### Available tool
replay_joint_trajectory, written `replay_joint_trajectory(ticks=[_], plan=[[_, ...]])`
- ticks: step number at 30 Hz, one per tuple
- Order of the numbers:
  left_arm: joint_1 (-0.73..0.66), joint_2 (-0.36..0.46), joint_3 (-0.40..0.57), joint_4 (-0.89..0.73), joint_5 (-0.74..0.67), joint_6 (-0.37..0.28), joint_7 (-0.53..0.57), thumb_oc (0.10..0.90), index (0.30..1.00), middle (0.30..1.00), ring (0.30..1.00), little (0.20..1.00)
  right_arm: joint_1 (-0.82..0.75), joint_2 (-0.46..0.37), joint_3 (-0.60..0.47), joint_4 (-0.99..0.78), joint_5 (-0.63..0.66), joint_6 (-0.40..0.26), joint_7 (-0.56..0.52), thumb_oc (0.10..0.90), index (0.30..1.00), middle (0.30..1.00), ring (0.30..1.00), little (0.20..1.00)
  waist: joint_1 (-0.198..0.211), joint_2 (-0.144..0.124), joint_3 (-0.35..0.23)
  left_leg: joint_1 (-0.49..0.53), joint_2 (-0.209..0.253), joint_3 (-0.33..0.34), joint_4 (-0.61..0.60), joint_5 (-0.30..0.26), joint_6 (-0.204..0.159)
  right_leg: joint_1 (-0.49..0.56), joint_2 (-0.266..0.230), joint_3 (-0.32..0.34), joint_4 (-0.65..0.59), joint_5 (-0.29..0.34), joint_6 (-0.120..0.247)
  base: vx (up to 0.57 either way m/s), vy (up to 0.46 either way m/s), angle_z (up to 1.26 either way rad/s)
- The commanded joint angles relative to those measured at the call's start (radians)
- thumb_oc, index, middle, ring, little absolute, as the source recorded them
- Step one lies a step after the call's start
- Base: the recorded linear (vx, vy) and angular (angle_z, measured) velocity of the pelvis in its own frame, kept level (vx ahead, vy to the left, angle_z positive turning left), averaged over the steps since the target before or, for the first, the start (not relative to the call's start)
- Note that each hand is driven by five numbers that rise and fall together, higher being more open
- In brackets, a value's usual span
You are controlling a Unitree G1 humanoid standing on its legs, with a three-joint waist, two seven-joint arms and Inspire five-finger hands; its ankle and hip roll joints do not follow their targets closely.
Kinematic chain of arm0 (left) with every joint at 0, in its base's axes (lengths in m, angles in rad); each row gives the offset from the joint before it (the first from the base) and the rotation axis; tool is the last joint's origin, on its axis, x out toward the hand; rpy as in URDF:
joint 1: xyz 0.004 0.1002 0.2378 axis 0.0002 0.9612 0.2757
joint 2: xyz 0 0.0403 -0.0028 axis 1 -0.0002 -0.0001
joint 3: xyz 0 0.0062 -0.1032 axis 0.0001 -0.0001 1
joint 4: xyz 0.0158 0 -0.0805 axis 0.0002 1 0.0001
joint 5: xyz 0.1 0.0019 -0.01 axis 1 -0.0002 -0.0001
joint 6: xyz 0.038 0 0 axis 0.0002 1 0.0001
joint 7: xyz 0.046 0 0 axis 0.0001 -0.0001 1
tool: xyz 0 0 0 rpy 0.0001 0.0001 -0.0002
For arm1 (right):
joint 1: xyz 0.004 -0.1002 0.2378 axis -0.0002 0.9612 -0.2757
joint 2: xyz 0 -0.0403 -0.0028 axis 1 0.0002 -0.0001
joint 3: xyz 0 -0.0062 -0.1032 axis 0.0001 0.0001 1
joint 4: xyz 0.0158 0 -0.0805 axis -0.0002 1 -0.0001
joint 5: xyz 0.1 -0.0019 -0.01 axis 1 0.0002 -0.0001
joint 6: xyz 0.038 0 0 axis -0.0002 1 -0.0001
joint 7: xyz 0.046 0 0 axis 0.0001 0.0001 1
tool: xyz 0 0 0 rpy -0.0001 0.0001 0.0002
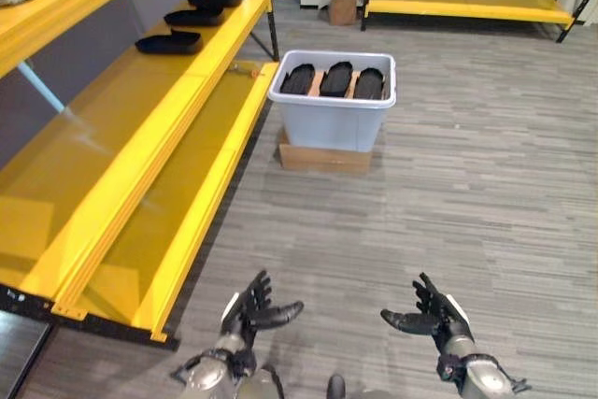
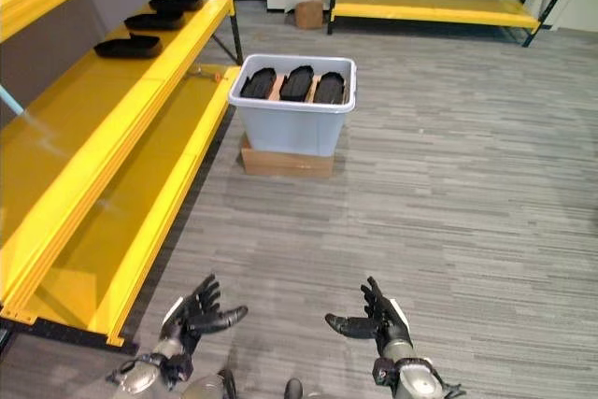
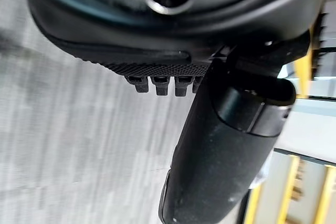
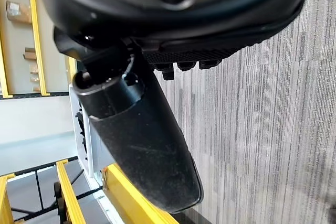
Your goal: Move parts from the plastic box to the shelf.
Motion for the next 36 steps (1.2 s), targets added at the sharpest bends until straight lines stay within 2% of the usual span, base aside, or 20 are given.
replay_joint_trajectory(ticks=[1,5,10,14,17,18,19,20,21,22,24,25,26,28,30,31,32,33,34,36], plan=[[-0.024,0.052,0.045,-0.129,-0.015,-0.078,-0.004,0.900,1.000,1.000,1.000,1.000,-0.012,-0.055,-0.031,-0.085,0.015,-0.075,0.013,0.900,1.000,1.000,1.000,1.000,0.017,0.002,0.012,0.083,-0.009,-0.012,-0.027,0.094,0.002,0.038,-0.074,0.046,0.009,0.011,0.111,0.17,0.075,-0.17],[-0.032,0.067,0.034,-0.129,-0.006,-0.076,-0.025,0.900,1.000,1.000,1.000,1.000,0.002,-0.037,-0.035,-0.083,0.019,-0.065,0.036,0.900,1.000,1.000,1.000,1.000,0.008,0.006,-0.027,0.147,-0.058,0.015,-0.099,0.060,0.025,0.065,-0.091,0.054,0.010,-0.004,0.128,0.31,0.146,-0.23],[-0.037,0.081,0.028,-0.126,-0.005,-0.075,-0.023,0.900,1.000,1.000,1.000,1.000,-0.011,-0.033,-0.016,-0.082,0.009,-0.060,0.042,0.900,1.000,1.000,1.000,1.000,0.008,-0.001,-0.046,0.162,-0.089,0.041,-0.099,0.027,0.044,0.081,-0.120,0.052,-0.006,-0.001,0.147,0.17,0.098,0.06],[-0.033,0.092,0.032,-0.133,-0.006,-0.072,-0.019,0.900,1.000,1.000,1.000,1.000,-0.032,-0.028,0.006,-0.084,-0.008,-0.055,0.051,0.900,1.000,1.000,1.000,1.000,0.018,0.000,-0.066,0.169,-0.135,0.049,-0.089,-0.033,0.083,0.076,-0.154,0.058,0.006,0.008,0.184,0.16,0.125,0.00],[-0.038,0.097,0.031,-0.133,0.004,-0.071,-0.016,0.900,1.000,1.000,1.000,1.000,-0.042,-0.023,0.017,-0.083,-0.020,-0.056,0.055,0.900,1.000,1.000,1.000,1.000,0.019,0.006,-0.061,0.187,-0.153,0.047,-0.097,-0.055,0.107,0.020,-0.166,0.067,0.118,0.028,0.204,0.09,0.125,-0.07],[-0.046,0.099,0.031,-0.128,0.011,-0.071,-0.014,0.900,1.000,1.000,1.000,1.000,-0.050,-0.014,0.028,-0.081,-0.023,-0.052,0.057,0.900,1.000,1.000,1.000,1.000,0.011,0.015,-0.045,0.218,-0.173,0.045,-0.102,-0.079,0.136,-0.055,-0.177,0.078,0.284,0.109,0.236,0.04,0.134,-0.16],[-0.050,0.101,0.030,-0.133,0.009,-0.072,-0.013,0.900,1.000,1.000,1.000,1.000,-0.053,-0.012,0.034,-0.079,-0.027,-0.051,0.060,0.900,1.000,1.000,1.000,1.000,0.003,0.024,-0.031,0.239,-0.176,0.041,-0.110,-0.082,0.145,-0.101,-0.180,0.085,0.361,0.154,0.242,0.07,0.171,-0.14],[-0.050,0.106,0.029,-0.136,0.009,-0.074,-0.012,0.900,1.000,1.000,1.000,1.000,-0.052,-0.013,0.038,-0.079,-0.026,-0.051,0.062,0.900,1.000,1.000,1.000,1.000,-0.003,0.034,-0.022,0.255,-0.174,0.040,-0.121,-0.082,0.152,-0.134,-0.172,0.088,0.413,0.179,0.243,0.13,0.152,-0.10],[-0.050,0.108,0.030,-0.139,0.015,-0.075,-0.009,0.900,1.000,1.000,1.000,1.000,-0.042,-0.009,0.039,-0.089,-0.027,-0.049,0.062,0.900,1.000,1.000,1.000,1.000,-0.009,0.055,-0.005,0.293,-0.175,0.050,-0.135,-0.094,0.161,-0.191,-0.197,0.034,0.472,0.187,0.235,0.13,0.106,0.00],[-0.050,0.108,0.029,-0.139,0.016,-0.075,-0.009,0.900,1.000,1.000,1.000,1.000,-0.042,-0.009,0.039,-0.089,-0.027,-0.048,0.062,0.900,1.000,1.000,1.000,1.000,-0.010,0.054,-0.004,0.294,-0.177,0.049,-0.135,-0.094,0.161,-0.191,-0.199,0.033,0.475,0.184,0.235,0.22,0.091,-0.09],[-0.050,0.109,0.035,-0.140,0.015,-0.075,-0.013,0.900,1.000,1.000,1.000,1.000,-0.036,-0.009,0.039,-0.092,-0.031,-0.048,0.061,0.900,1.000,1.000,1.000,1.000,-0.012,0.063,0.000,0.337,-0.180,0.065,-0.168,-0.103,0.154,-0.210,-0.244,-0.030,0.407,0.151,0.222,0.20,-0.008,-0.09],[-0.044,0.110,0.033,-0.139,0.008,-0.076,-0.020,0.900,1.000,1.000,1.000,1.000,-0.026,-0.010,0.038,-0.099,-0.023,-0.047,0.061,0.900,1.000,1.000,1.000,1.000,-0.022,0.069,0.002,0.370,-0.179,0.058,-0.181,-0.113,0.142,-0.217,-0.261,-0.049,0.311,0.141,0.215,0.28,-0.140,-0.19],[-0.045,0.109,0.034,-0.134,0.009,-0.079,-0.024,0.900,1.000,1.000,1.000,1.000,-0.024,-0.011,0.038,-0.097,-0.023,-0.047,0.062,0.900,1.000,1.000,1.000,1.000,-0.032,0.062,0.008,0.392,-0.184,0.059,-0.180,-0.131,0.128,-0.249,-0.279,-0.050,0.150,0.170,0.221,0.37,-0.187,-0.32],[-0.040,0.106,0.039,-0.128,0.017,-0.079,-0.026,0.900,1.000,1.000,1.000,1.000,-0.017,-0.017,0.035,-0.107,-0.032,-0.046,0.059,0.900,1.000,1.000,1.000,1.000,-0.047,0.054,0.008,0.420,-0.183,0.051,-0.184,-0.149,0.107,-0.255,-0.294,-0.021,0.038,0.218,0.242,0.24,-0.147,-0.14],[-0.041,0.104,0.044,-0.128,0.023,-0.083,-0.026,0.900,1.000,1.000,1.000,1.000,-0.014,-0.022,0.029,-0.112,-0.040,-0.043,0.058,0.900,1.000,1.000,1.000,1.000,-0.048,0.051,0.014,0.444,-0.177,0.053,-0.178,-0.169,0.098,-0.250,-0.307,-0.034,-0.017,0.247,0.259,0.24,-0.133,0.14],[-0.040,0.094,0.040,-0.117,0.031,-0.078,-0.035,0.900,1.000,1.000,1.000,1.000,-0.007,-0.025,0.025,-0.109,-0.041,-0.041,0.057,0.900,1.000,1.000,1.000,1.000,-0.044,0.035,0.001,0.463,-0.177,0.054,-0.166,-0.200,0.091,-0.229,-0.311,-0.056,-0.007,0.253,0.260,0.37,-0.200,0.17],[-0.045,0.086,0.035,-0.113,0.034,-0.080,-0.032,0.900,1.000,1.000,1.000,1.000,-0.013,-0.024,0.025,-0.105,-0.039,-0.043,0.055,0.900,1.000,1.000,1.000,1.000,-0.049,0.035,-0.001,0.467,-0.165,0.060,-0.142,-0.212,0.090,-0.222,-0.300,-0.053,0.018,0.254,0.254,0.45,-0.310,0.24],[-0.063,0.070,0.031,-0.105,0.007,-0.082,-0.023,0.900,1.000,1.000,1.000,1.000,-0.022,-0.033,0.014,-0.106,-0.025,-0.047,0.052,0.900,1.000,1.000,1.000,1.000,-0.058,0.035,-0.013,0.465,-0.126,0.054,-0.078,-0.202,0.064,-0.208,-0.260,-0.062,0.040,0.223,0.233,0.28,-0.211,0.19],[-0.063,0.070,0.032,-0.105,0.007,-0.082,-0.023,0.900,1.000,1.000,1.000,1.000,-0.022,-0.032,0.014,-0.106,-0.025,-0.047,0.052,0.900,1.000,1.000,1.000,1.000,-0.060,0.033,-0.015,0.461,-0.129,0.053,-0.079,-0.198,0.064,-0.210,-0.262,-0.062,0.038,0.225,0.232,0.40,-0.325,0.50],[-0.092,0.070,0.001,-0.099,-0.006,-0.085,-0.024,0.900,1.000,1.000,1.000,1.000,-0.043,-0.052,0.011,-0.101,0.009,-0.062,0.038,0.900,1.000,1.000,1.000,1.000,-0.064,0.037,-0.038,0.442,-0.067,0.051,-0.010,-0.153,0.036,-0.207,-0.203,-0.070,0.080,0.156,0.192,0.33,-0.274,0.30]])
